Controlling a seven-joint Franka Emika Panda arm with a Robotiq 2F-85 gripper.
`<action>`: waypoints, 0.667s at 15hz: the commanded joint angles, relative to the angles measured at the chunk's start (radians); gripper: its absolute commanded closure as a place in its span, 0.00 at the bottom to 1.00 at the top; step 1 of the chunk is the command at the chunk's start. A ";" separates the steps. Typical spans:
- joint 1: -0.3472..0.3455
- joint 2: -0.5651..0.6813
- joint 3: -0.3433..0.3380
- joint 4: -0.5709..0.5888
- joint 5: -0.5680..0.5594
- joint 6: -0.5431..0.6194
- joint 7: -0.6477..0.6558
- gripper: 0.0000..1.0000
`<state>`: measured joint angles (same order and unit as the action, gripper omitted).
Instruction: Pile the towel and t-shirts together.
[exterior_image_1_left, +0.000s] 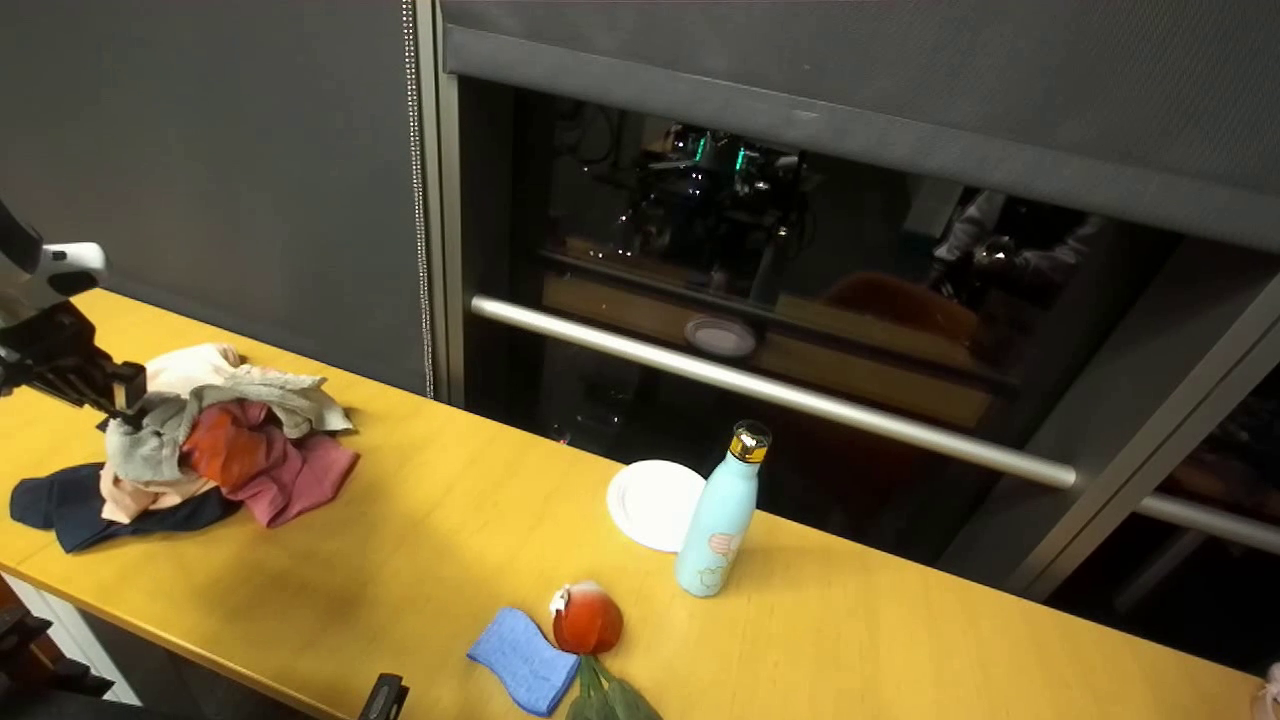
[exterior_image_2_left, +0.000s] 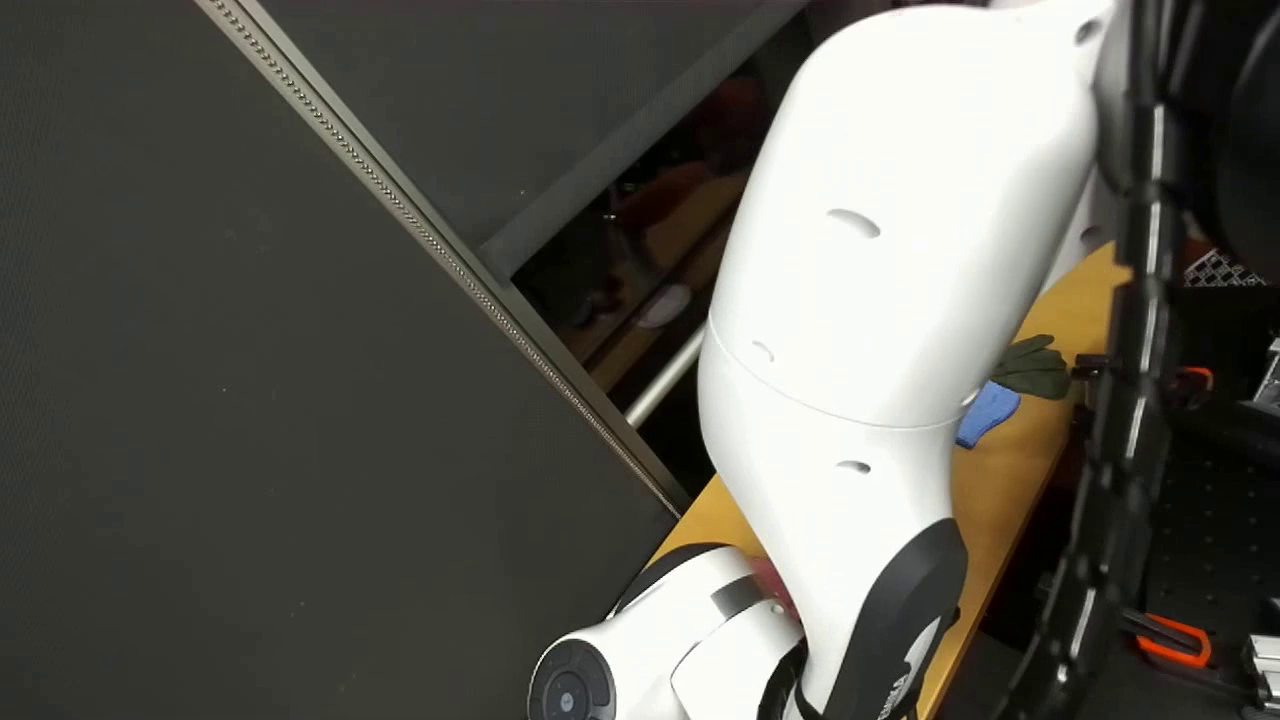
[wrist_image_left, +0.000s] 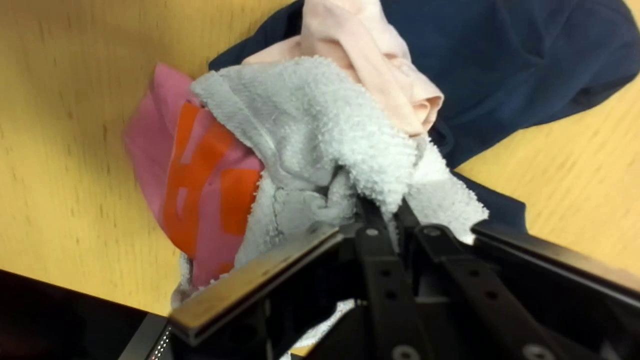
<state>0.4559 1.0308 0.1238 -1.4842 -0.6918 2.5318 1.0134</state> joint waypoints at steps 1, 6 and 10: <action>0.065 0.006 -0.064 0.060 0.089 -0.051 -0.068 0.79; 0.116 -0.100 -0.109 -0.010 0.141 -0.061 -0.066 0.38; 0.135 -0.228 -0.124 -0.133 0.180 -0.097 -0.052 0.08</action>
<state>0.5608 0.9235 0.0311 -1.4934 -0.5610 2.4816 0.9692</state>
